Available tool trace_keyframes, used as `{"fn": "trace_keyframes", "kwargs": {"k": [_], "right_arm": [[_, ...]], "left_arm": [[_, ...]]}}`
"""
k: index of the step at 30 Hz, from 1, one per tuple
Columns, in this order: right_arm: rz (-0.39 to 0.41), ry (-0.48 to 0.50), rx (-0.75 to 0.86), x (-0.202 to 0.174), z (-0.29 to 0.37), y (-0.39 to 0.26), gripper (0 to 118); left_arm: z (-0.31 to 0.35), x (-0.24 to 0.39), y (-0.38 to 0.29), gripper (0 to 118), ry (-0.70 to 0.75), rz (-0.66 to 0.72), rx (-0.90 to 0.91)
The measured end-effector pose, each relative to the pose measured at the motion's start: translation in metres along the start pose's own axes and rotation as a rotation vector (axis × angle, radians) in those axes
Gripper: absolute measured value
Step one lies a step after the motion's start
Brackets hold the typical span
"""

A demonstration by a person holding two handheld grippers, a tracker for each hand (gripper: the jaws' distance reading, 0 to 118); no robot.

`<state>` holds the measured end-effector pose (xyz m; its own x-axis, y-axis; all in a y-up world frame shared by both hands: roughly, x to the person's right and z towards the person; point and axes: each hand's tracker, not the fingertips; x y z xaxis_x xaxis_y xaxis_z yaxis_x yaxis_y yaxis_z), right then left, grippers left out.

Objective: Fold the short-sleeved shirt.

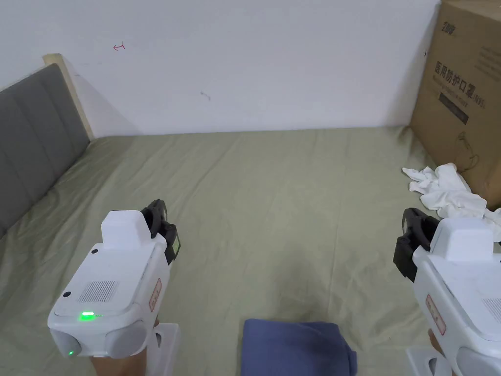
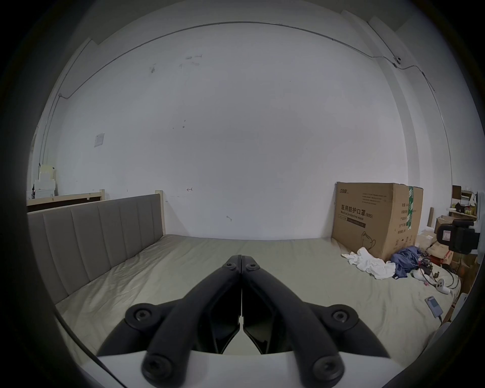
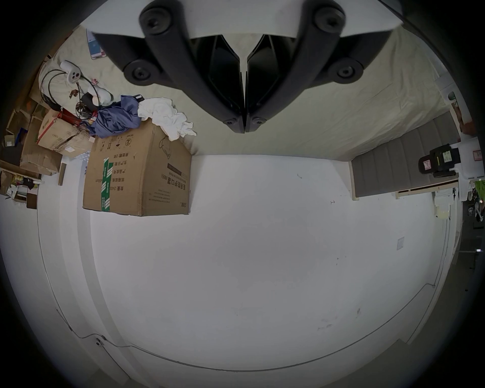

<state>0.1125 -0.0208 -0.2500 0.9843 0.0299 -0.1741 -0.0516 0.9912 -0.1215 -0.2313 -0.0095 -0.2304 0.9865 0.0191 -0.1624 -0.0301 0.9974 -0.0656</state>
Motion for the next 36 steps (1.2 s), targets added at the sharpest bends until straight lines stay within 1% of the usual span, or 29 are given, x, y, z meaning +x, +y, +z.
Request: {"fn": "trace_keyframes", "kwargs": {"k": [2,4,8,10,14,16,18,20,22,23,26,28,31,32,33,34,35,36], "right_arm": [[-0.018,0.024,-0.046,-0.007,-0.007,-0.018,1],[-0.013,0.025,-0.078,-0.015,-0.014,-0.043,1],[0.021,0.066,-0.193,-0.038,-0.024,-0.095,1],[0.047,0.109,-0.255,-0.055,-0.027,-0.121,1],[0.063,0.153,-0.347,-0.082,-0.029,-0.161,1],[0.061,0.163,-0.398,-0.085,-0.034,-0.182,1],[0.072,0.151,-0.439,-0.092,-0.037,-0.198,1],[0.060,0.139,-0.473,-0.090,-0.041,-0.214,1],[0.059,0.096,-0.536,-0.089,-0.046,-0.229,1],[0.046,0.099,-0.553,-0.082,-0.051,-0.243,1],[0.029,0.095,-0.503,-0.081,-0.049,-0.254,0],[0.027,0.091,-0.510,-0.076,-0.051,-0.258,0],[0.026,0.100,-0.515,-0.071,-0.054,-0.258,0],[0.024,0.102,-0.517,-0.070,-0.054,-0.259,0],[0.021,0.103,-0.519,-0.070,-0.055,-0.259,0],[0.015,0.104,-0.521,-0.069,-0.055,-0.259,0],[0.011,0.105,-0.523,-0.068,-0.055,-0.259,0],[0.005,0.106,-0.525,-0.067,-0.055,-0.259,0]], "left_arm": [[0.001,0.001,-0.002,0,-0.006,0.000,-0.008],[0.002,0.000,-0.003,0,-0.016,0.014,-0.015],[0.004,-0.002,-0.007,0,-0.016,0.016,-0.029],[0.005,-0.004,-0.011,0,-0.023,0.018,-0.043],[0.001,-0.006,-0.023,0,-0.032,0.022,-0.095],[-0.001,-0.008,-0.031,0,-0.046,0.040,-0.137],[-0.005,-0.011,-0.041,0,-0.076,0.082,-0.194],[-0.008,-0.012,-0.054,0,-0.093,0.122,-0.247],[-0.011,-0.012,-0.067,0,-0.127,0.146,-0.304],[-0.014,-0.012,-0.075,0,-0.142,0.150,-0.340],[-0.023,-0.009,-0.097,0,-0.195,0.197,-0.459],[-0.032,-0.009,-0.111,3,-0.243,0.257,-0.560],[-0.048,-0.005,-0.136,16,-0.306,0.344,-0.733],[-0.054,-0.003,-0.146,25,-0.340,0.358,-0.794],[-0.059,-0.001,-0.154,38,-0.359,0.362,-0.845],[-0.065,0.003,-0.164,54,-0.372,0.366,-0.895],[-0.072,0.007,-0.174,76,-0.412,0.359,-0.959],[-0.077,0.009,-0.183,90,-0.443,0.363,-0.998]]}}
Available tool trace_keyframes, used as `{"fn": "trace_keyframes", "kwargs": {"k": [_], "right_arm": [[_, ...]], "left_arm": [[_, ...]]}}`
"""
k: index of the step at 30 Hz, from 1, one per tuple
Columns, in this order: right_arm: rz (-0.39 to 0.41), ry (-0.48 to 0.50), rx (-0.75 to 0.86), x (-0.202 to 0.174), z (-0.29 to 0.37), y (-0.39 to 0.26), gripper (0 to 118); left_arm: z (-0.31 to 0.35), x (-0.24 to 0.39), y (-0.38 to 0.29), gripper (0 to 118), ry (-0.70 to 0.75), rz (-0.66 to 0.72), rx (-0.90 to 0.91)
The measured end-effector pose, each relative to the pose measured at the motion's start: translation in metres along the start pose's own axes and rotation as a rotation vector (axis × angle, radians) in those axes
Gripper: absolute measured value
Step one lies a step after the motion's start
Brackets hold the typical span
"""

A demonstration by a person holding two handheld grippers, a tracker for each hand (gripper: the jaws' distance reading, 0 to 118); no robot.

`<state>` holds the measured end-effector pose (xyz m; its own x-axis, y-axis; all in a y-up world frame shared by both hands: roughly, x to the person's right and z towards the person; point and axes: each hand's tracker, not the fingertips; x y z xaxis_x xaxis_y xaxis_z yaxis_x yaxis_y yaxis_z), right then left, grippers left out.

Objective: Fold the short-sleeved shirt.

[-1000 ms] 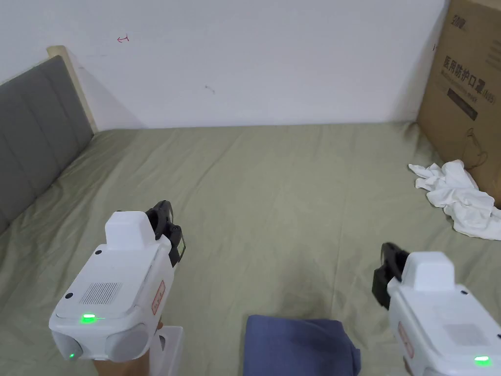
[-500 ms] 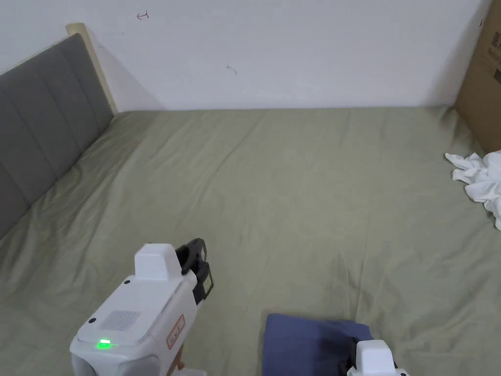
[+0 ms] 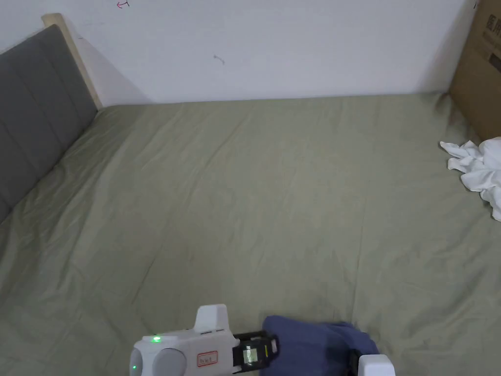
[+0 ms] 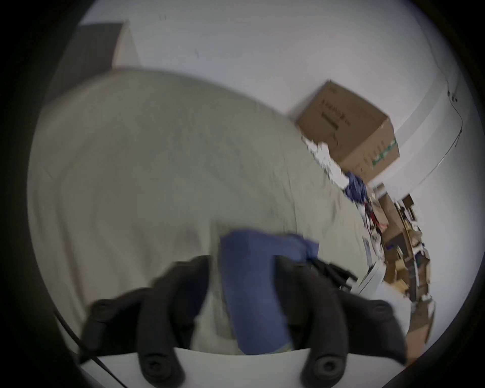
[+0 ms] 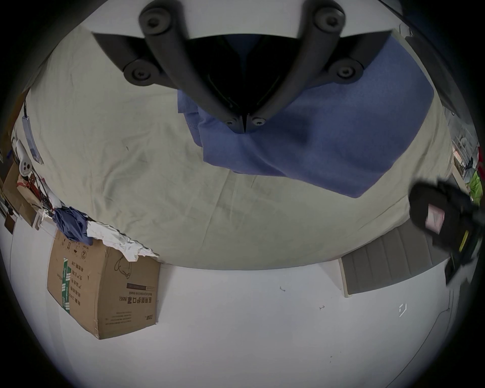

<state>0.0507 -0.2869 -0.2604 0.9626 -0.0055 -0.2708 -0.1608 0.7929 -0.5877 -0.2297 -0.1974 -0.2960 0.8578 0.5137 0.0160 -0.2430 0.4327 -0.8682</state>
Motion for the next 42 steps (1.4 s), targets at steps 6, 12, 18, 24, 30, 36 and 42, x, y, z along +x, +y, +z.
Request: {"fn": "trace_keyframes", "kwargs": {"k": [6,12,18,24,30,36,42], "right_arm": [[-0.029,0.035,-0.004,0.009,-0.001,-0.001,0],[-0.023,0.045,-0.004,0.009,0.001,-0.002,0],[-0.050,0.063,-0.014,0.012,0.002,0.002,0],[-0.027,0.072,0.014,0.009,0.019,0.028,0],[-0.009,0.078,0.136,-0.001,0.039,0.078,0],[0.030,0.142,0.253,-0.037,0.055,0.144,0],[0.101,0.196,0.336,-0.072,0.049,0.188,0]], "left_arm": [[-0.040,-0.019,-0.003,99,-0.071,0.073,-0.104],[-0.043,-0.029,0.008,83,-0.152,0.093,-0.143],[-0.048,-0.021,0.006,27,-0.175,0.094,-0.174],[-0.030,-0.009,0.016,20,-0.141,0.028,-0.141],[0.011,-0.043,0.053,18,-0.031,-0.072,-0.114],[0.097,-0.130,0.095,18,0.136,-0.102,-0.046],[0.168,-0.241,0.123,18,0.398,-0.045,-0.053]]}}
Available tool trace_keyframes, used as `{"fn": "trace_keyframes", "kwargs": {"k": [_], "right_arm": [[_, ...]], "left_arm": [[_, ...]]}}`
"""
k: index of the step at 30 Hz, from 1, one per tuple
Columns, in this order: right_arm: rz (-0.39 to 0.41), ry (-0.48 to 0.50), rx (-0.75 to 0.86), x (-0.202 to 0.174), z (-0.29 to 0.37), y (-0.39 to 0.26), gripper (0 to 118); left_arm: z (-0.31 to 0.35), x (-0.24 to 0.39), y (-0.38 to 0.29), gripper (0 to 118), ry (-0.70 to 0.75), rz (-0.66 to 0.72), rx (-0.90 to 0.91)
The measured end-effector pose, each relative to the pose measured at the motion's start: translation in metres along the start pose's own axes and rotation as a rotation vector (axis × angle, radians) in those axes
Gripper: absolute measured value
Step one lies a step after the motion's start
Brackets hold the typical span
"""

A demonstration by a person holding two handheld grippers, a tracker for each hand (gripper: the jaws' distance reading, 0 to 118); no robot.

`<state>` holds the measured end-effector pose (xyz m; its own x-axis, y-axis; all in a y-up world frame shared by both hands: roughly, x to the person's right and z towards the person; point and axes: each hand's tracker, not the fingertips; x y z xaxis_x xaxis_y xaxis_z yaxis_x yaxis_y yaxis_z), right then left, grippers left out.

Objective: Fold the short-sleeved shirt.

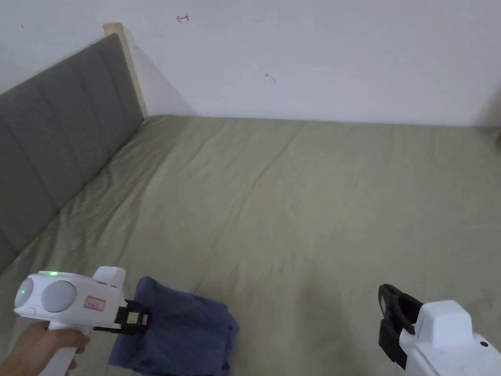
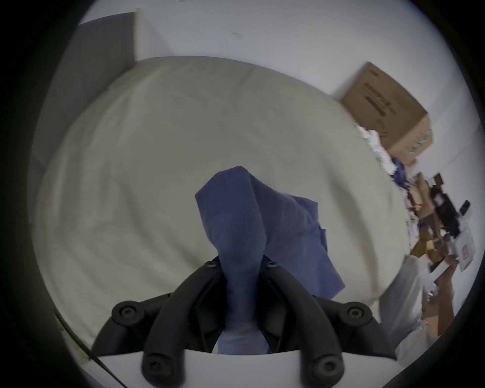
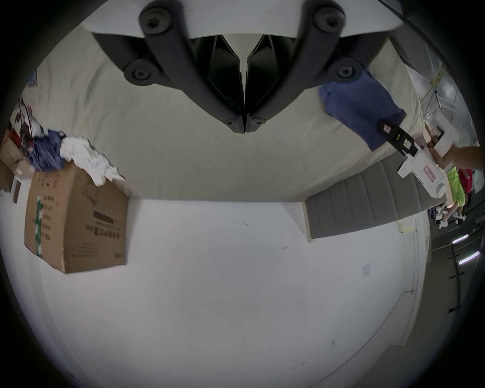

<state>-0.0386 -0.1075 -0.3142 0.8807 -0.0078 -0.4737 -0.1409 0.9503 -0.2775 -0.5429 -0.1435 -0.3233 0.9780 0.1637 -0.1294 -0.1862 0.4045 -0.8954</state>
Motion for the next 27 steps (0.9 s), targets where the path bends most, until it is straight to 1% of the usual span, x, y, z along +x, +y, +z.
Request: {"fn": "trace_keyframes", "kwargs": {"k": [2,4,6,9,13,15,16,17,18,19,20,21,22,23,27], "right_arm": [[0.022,0.018,-0.003,0.000,-0.015,0.005,0],[0.028,0.032,0.004,-0.007,-0.026,0.012,0],[0.043,0.042,0.013,-0.010,-0.035,0.017,0],[0.057,0.060,0.022,-0.015,-0.046,0.023,0],[0.069,0.072,0.022,-0.020,-0.055,0.024,0],[0.077,0.077,0.017,-0.021,-0.056,0.026,0],[0.074,0.080,0.016,-0.021,-0.055,0.027,0],[0.067,0.079,0.022,-0.020,-0.053,0.028,0],[0.061,0.078,0.027,-0.019,-0.051,0.031,0],[0.061,0.078,0.032,-0.017,-0.048,0.035,0],[0.061,0.075,0.042,-0.015,-0.044,0.039,0],[0.061,0.071,0.052,-0.012,-0.040,0.042,0],[0.056,0.067,0.065,-0.008,-0.034,0.046,0],[0.054,0.058,0.076,-0.005,-0.028,0.053,0],[0.049,0.008,0.123,0.013,0.000,0.078,0]], "left_arm": [[0.005,-0.039,0.006,18,0.065,0.030,-0.017],[0.016,-0.057,0.006,18,0.103,0.041,-0.027],[0.017,-0.080,0.008,18,0.170,0.055,-0.044],[0.019,-0.098,0.006,18,0.233,0.103,-0.043],[0.014,-0.099,-0.003,18,0.213,0.172,-0.046],[0.011,-0.099,-0.005,19,0.226,0.187,-0.025],[0.014,-0.098,-0.008,23,0.230,0.208,0.012],[0.018,-0.094,-0.008,33,0.241,0.233,0.028],[0.023,-0.090,-0.008,49,0.265,0.259,0.051],[0.031,-0.090,-0.007,64,0.253,0.287,0.102],[0.042,-0.084,-0.006,72,0.255,0.310,0.143],[0.052,-0.077,-0.006,75,0.258,0.319,0.193],[0.066,-0.065,-0.005,75,0.260,0.317,0.270],[0.079,-0.058,-0.002,82,0.270,0.312,0.323],[0.132,-0.012,0.008,83,0.303,0.283,0.547]]}}
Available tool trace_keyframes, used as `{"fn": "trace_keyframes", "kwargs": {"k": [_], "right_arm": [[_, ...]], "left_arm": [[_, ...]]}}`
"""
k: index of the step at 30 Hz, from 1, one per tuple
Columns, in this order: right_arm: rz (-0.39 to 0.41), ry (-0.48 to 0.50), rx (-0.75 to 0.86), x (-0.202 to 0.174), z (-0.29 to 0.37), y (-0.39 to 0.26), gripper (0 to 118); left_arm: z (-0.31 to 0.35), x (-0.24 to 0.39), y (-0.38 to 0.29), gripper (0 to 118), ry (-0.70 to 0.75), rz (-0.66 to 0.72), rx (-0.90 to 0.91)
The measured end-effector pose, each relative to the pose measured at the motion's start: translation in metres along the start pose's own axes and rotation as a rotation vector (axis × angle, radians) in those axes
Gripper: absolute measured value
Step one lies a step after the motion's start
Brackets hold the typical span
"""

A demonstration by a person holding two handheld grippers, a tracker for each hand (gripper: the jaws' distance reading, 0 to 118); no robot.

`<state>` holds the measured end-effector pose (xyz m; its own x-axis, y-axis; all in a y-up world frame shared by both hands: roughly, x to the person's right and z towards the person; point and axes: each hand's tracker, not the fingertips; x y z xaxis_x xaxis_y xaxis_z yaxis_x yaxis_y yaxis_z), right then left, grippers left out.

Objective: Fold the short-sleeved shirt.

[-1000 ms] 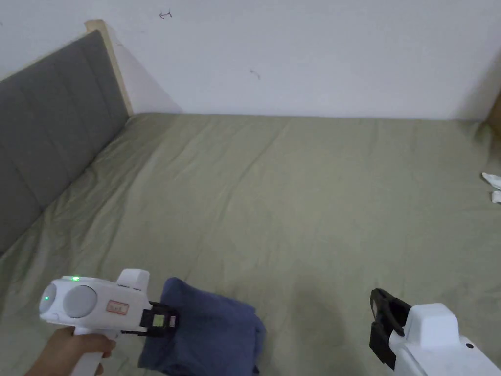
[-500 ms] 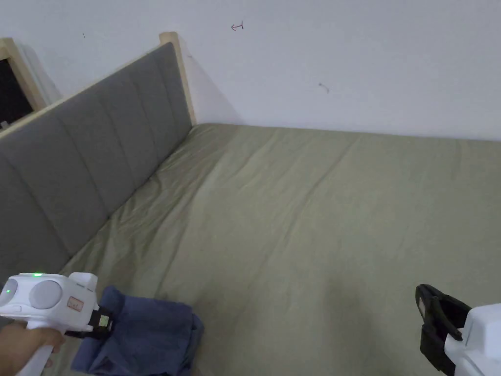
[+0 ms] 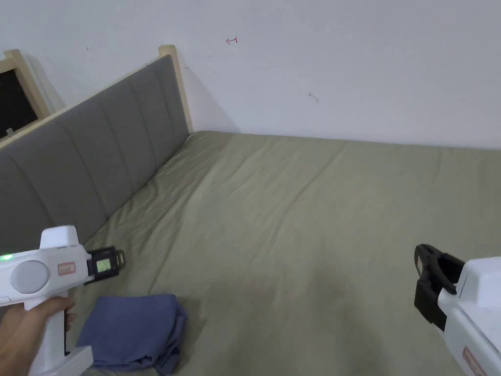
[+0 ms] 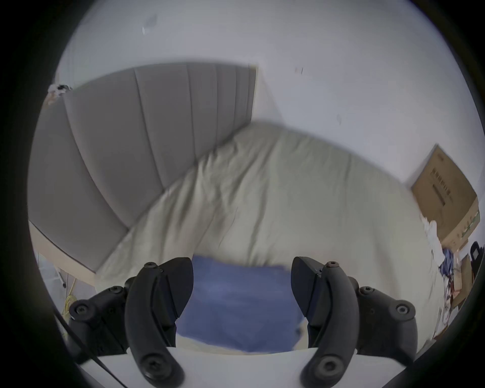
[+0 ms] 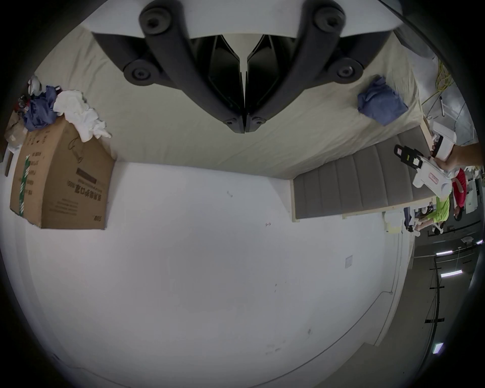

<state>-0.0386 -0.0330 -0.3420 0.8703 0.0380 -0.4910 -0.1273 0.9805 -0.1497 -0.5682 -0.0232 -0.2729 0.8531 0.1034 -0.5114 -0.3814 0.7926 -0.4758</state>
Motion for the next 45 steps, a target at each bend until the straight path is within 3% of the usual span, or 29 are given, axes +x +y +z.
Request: {"fn": "trace_keyframes", "kwargs": {"k": [7,13,25,28,30,31,34,35,45], "right_arm": [[0.029,-0.119,0.085,0.037,0.055,0.053,0],[0.056,-0.219,0.146,0.067,0.096,0.079,0],[0.060,-0.351,0.198,0.105,0.136,0.069,0],[0.050,-0.370,0.193,0.109,0.139,0.061,0],[0.042,-0.373,0.189,0.112,0.141,0.056,0],[0.038,-0.374,0.184,0.113,0.142,0.054,0],[0.031,-0.375,0.180,0.116,0.144,0.049,0],[0.031,-0.375,0.178,0.116,0.145,0.049,0],[0.023,-0.378,0.171,0.116,0.146,0.046,0]], "left_arm": [[0.105,0.103,0.021,87,-0.019,-0.152,0.361],[0.170,0.191,0.000,93,-0.088,-0.143,0.580],[0.187,0.311,-0.078,91,-0.242,-0.232,0.721],[0.190,0.331,-0.097,84,-0.263,-0.258,0.769],[0.189,0.342,-0.108,73,-0.246,-0.283,0.790],[0.190,0.344,-0.112,62,-0.264,-0.283,0.786],[0.190,0.350,-0.119,8,-0.321,-0.289,0.775],[0.190,0.353,-0.121,2,-0.312,-0.294,0.771],[0.187,0.357,-0.122,0,-0.322,-0.300,0.738]]}}
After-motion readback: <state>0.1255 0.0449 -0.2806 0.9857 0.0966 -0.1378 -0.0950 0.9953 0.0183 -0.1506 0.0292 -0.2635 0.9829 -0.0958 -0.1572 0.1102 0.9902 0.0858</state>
